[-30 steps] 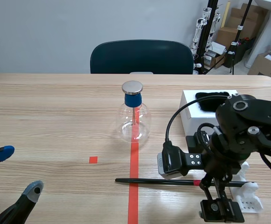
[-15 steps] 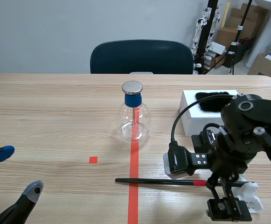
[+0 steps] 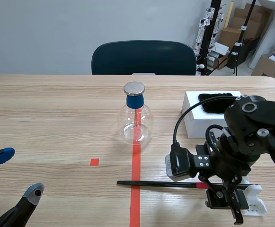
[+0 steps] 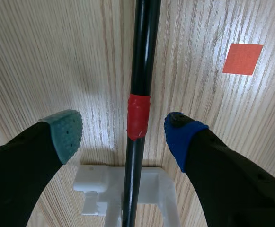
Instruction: Do the electroscope experiment. pick up the black charging rod
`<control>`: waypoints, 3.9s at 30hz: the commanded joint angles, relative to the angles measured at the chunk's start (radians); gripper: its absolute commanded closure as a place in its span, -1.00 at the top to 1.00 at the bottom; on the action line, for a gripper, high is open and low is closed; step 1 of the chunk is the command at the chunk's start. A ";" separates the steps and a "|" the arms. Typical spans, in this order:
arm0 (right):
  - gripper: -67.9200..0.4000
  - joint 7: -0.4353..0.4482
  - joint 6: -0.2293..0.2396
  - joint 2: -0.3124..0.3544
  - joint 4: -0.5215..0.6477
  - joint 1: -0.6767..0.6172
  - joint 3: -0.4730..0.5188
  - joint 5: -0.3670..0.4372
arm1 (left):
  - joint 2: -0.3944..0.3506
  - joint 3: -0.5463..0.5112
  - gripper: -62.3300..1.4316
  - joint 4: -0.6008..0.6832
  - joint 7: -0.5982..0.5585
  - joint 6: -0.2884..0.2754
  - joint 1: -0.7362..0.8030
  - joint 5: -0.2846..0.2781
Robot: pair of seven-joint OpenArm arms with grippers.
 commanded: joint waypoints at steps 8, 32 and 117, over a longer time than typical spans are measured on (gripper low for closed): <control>-0.15 0.016 0.012 0.007 0.005 0.020 0.018 -0.001 | -0.009 -0.003 1.00 0.021 -0.018 0.001 -0.003 -0.010; -0.99 0.021 0.012 0.005 0.005 0.020 0.018 -0.014 | -0.009 -0.003 1.00 0.021 -0.018 0.001 -0.003 -0.010; -0.99 0.920 -1.407 -0.321 0.637 -1.482 0.910 -1.558 | -0.009 -0.003 1.00 0.021 -0.017 0.001 -0.003 -0.010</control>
